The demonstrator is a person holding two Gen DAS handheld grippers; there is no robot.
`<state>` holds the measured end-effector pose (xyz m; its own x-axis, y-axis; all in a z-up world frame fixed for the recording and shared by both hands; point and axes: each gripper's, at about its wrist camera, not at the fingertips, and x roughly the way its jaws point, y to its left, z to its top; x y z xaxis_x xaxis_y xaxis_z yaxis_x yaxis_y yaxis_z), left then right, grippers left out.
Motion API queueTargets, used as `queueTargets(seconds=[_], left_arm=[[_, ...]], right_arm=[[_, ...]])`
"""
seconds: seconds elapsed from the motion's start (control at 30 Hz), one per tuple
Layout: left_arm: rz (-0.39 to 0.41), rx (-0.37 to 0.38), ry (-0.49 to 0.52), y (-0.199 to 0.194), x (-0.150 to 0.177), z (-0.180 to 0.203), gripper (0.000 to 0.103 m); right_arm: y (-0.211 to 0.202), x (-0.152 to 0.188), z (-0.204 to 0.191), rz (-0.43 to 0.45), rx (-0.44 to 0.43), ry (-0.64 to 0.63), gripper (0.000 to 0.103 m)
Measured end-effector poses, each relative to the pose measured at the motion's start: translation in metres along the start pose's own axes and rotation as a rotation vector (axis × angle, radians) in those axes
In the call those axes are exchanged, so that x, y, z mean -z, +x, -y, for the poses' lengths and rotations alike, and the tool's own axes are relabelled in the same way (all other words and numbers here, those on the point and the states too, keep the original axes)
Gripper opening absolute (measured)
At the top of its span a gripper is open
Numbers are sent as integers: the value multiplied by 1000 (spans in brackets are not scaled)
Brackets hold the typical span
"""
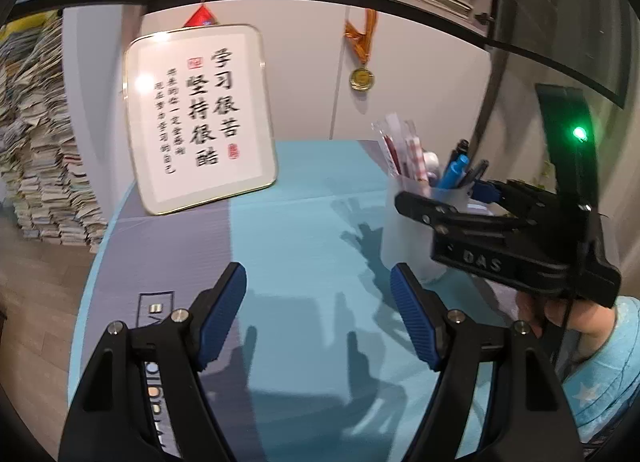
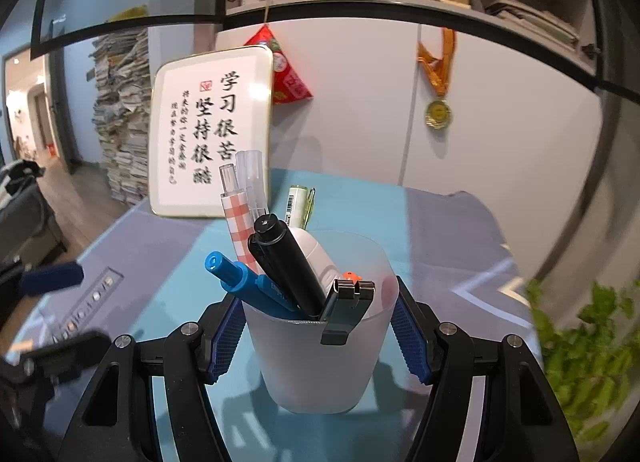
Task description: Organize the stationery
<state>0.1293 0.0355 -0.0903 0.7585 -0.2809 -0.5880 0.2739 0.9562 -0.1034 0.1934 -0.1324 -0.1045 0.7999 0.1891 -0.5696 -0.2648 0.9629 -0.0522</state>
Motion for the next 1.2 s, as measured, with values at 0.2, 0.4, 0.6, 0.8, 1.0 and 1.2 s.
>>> queueTargets(seconds=[0.2,0.4,0.6,0.8,1.0,1.2], left_arm=[[-10,-23,-38,4,0,-17,74],[-30,-20,-40,14,-1,-15,74],[-20,-18,-23,9,-1,-8,74],[-8,-16,-24,-1,-5,-3,76],[22,-28,-4,-17,-7,10,78],[40,-18,25,-37,-10,32,81]], right_arm=[[33,-11,-9,21,8,24,69],[31,-6,2,8,21,94,69],[24,-1,-6,-28,30,52,70],[-5,3,-14,-8,77,4,85],[-55,15,-5,-17,75,84,85],[-115,16,2,25,149,146,85]])
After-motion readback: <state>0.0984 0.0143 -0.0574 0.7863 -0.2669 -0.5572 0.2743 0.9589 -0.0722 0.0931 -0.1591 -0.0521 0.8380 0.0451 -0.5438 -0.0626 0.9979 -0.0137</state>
